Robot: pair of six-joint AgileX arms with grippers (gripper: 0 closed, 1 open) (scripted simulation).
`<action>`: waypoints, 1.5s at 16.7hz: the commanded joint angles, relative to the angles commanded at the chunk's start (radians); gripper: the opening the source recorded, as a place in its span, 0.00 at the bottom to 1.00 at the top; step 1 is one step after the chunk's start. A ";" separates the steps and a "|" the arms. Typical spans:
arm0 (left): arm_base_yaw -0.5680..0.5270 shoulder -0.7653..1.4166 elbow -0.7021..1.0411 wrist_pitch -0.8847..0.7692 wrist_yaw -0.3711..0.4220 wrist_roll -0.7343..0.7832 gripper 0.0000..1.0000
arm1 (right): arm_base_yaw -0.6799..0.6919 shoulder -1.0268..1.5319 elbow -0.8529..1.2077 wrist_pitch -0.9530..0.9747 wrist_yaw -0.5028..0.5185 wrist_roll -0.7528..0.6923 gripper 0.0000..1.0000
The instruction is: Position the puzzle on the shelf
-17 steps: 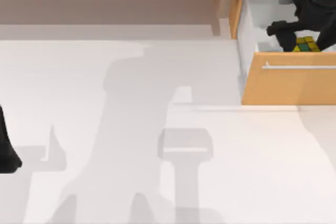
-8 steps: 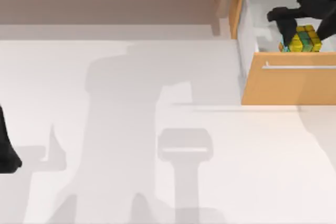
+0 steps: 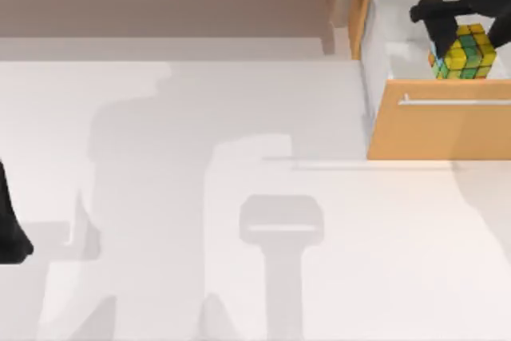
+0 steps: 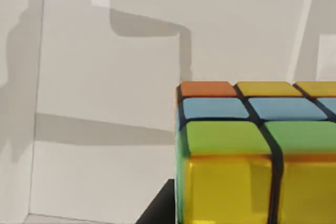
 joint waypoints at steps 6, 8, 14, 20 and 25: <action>0.000 0.000 0.000 0.000 0.000 0.000 1.00 | 0.147 -0.237 -0.184 0.195 0.057 -0.005 0.00; 0.000 0.000 0.000 0.000 0.000 0.000 1.00 | 0.222 -0.297 -0.261 0.303 0.083 -0.005 0.00; 0.000 0.000 0.000 0.000 0.000 0.000 1.00 | 0.417 -0.366 -0.481 0.756 0.214 -0.011 0.00; 0.000 0.000 0.000 0.000 0.000 0.000 1.00 | 0.536 -0.287 -0.630 1.321 0.417 -0.032 0.00; 0.000 0.000 0.000 0.000 0.000 0.000 1.00 | 0.608 -0.163 -0.696 1.771 0.599 -0.061 0.00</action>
